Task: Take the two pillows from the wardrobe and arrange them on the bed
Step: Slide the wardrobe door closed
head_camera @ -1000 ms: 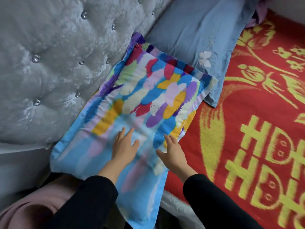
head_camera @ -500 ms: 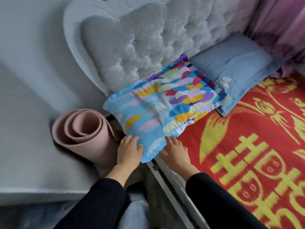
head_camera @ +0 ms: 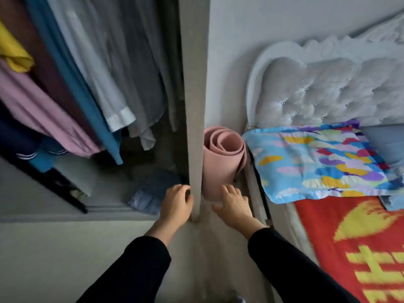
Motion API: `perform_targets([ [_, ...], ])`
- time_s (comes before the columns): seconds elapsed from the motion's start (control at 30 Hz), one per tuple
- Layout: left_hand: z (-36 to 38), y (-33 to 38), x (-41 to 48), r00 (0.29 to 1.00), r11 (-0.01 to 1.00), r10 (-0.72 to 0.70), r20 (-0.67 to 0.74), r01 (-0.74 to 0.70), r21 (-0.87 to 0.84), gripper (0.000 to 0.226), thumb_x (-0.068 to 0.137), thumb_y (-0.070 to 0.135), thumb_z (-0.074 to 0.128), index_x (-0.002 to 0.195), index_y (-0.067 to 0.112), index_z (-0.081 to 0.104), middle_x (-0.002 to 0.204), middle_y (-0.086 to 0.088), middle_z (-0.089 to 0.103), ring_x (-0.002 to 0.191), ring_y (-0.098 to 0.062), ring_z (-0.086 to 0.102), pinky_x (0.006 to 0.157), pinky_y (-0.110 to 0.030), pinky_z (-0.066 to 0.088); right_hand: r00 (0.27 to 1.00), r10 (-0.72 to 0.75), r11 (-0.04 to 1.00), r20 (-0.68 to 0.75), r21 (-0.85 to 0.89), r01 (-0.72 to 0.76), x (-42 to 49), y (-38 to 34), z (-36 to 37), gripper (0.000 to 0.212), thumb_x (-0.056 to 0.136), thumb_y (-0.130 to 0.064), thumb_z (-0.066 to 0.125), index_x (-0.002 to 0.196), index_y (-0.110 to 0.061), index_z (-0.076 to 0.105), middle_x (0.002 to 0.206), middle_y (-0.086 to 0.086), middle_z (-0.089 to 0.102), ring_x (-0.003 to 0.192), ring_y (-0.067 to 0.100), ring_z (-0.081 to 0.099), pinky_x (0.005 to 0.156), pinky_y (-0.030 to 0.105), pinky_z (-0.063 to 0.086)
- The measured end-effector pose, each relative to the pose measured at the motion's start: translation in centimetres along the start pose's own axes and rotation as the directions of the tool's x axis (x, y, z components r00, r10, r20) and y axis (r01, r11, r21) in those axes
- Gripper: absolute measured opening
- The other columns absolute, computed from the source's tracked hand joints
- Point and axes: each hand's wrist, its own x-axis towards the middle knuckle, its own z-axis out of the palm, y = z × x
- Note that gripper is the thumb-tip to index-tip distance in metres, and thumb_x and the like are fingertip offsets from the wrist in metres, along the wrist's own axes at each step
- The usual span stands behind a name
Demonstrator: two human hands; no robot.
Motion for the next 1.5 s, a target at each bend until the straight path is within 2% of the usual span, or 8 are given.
perform_targets([
  [0.23, -14.9, -13.0, -2.4, 0.974, 0.998, -0.064, -0.218, 0.067, 0.008, 0.033, 0.085, 0.017, 0.056, 0.116, 0.006, 0.059, 0.119, -0.017, 0.062, 0.113, -0.033, 0.054, 0.099, -0.040, 0.043, 0.966, -0.259, 0.962, -0.018, -0.095, 0.256, 0.7, -18.9, 2.4, 0.064, 0.085, -0.039, 0.055, 0.141, -0.019, 0.031, 0.144, 0.007, 0.038, 0.126, 0.032, 0.039, 0.101, 0.050, 0.037],
  [0.43, -25.7, -21.2, -2.3, 0.938, 0.984, -0.104, -0.332, 0.145, 0.100, 0.036, 0.086, 0.020, 0.053, 0.119, 0.006, 0.057, 0.120, -0.018, 0.061, 0.115, -0.034, 0.052, 0.100, -0.041, 0.041, 0.888, -0.459, 0.873, -0.033, -0.202, 0.444, 2.8, -32.8, 2.9, 0.062, 0.085, -0.039, 0.058, 0.138, -0.017, 0.033, 0.139, 0.006, 0.041, 0.126, 0.029, 0.039, 0.099, 0.047, 0.037],
  [0.63, -35.1, -26.3, 1.8, 0.865, 0.969, -0.159, -0.476, 0.229, 0.093, 0.034, 0.084, 0.018, 0.056, 0.116, 0.009, 0.059, 0.118, -0.018, 0.061, 0.112, -0.036, 0.051, 0.095, -0.043, 0.042, 0.781, -0.621, 0.767, -0.067, -0.258, 0.588, 7.5, -44.9, 1.3, 0.061, 0.085, -0.039, 0.058, 0.136, -0.015, 0.034, 0.142, 0.006, 0.038, 0.128, 0.030, 0.036, 0.100, 0.050, 0.036],
  [0.87, -45.3, -31.5, 8.4, 0.777, 0.940, -0.230, -0.586, 0.334, 0.074, 0.039, 0.086, 0.024, 0.053, 0.123, 0.010, 0.053, 0.123, -0.019, 0.057, 0.115, -0.036, 0.048, 0.098, -0.044, 0.041, 0.598, -0.795, 0.594, -0.103, -0.335, 0.731, 15.1, -57.2, -1.8, 0.061, 0.086, -0.033, 0.055, 0.139, -0.015, 0.032, 0.143, 0.009, 0.037, 0.129, 0.031, 0.036, 0.103, 0.048, 0.035],
  [1.07, -52.5, -34.3, 12.1, 0.698, 0.949, -0.262, -0.666, 0.311, -0.047, 0.040, 0.088, 0.023, 0.053, 0.125, 0.010, 0.051, 0.128, -0.019, 0.053, 0.118, -0.035, 0.046, 0.100, -0.042, 0.040, 0.378, -0.906, 0.424, -0.190, -0.411, 0.807, 18.8, -67.4, -6.6, 0.060, 0.088, -0.032, 0.052, 0.141, -0.014, 0.030, 0.143, 0.008, 0.039, 0.129, 0.028, 0.036, 0.101, 0.043, 0.036],
  [1.3, -57.2, -36.5, 16.8, 0.673, 0.973, -0.230, -0.703, 0.138, -0.185, 0.045, 0.088, 0.034, 0.053, 0.129, 0.018, 0.043, 0.126, -0.011, 0.053, 0.115, -0.024, 0.051, 0.095, -0.036, 0.043, 0.228, -0.891, 0.398, -0.392, -0.433, 0.809, 20.3, -75.8, -11.2, 0.062, 0.087, -0.033, 0.057, 0.139, -0.010, 0.033, 0.143, 0.009, 0.039, 0.129, 0.028, 0.038, 0.099, 0.042, 0.039],
  [1.4, -57.3, -36.9, 18.4, 0.637, 0.964, -0.215, -0.740, 0.019, -0.264, 0.043, 0.085, 0.032, 0.059, 0.123, 0.022, 0.042, 0.118, -0.003, 0.053, 0.103, -0.016, 0.054, 0.083, -0.029, 0.044, 0.056, -0.900, 0.325, -0.433, -0.578, 0.749, 20.4, -78.1, -12.2, 0.059, 0.080, -0.026, 0.063, 0.133, -0.011, 0.044, 0.144, 0.010, 0.043, 0.133, 0.028, 0.040, 0.100, 0.045, 0.041],
  [1.5, -57.1, -37.6, 19.3, 0.588, 0.959, -0.214, -0.780, -0.026, -0.283, 0.032, 0.082, 0.034, 0.061, 0.108, 0.024, 0.046, 0.104, 0.004, 0.051, 0.088, -0.013, 0.053, 0.073, -0.025, 0.039, -0.062, -0.938, 0.218, -0.341, -0.719, 0.660, 20.8, -79.9, -12.6, 0.046, 0.078, -0.024, 0.064, 0.123, -0.014, 0.055, 0.143, 0.007, 0.048, 0.135, 0.024, 0.040, 0.100, 0.049, 0.041],
])
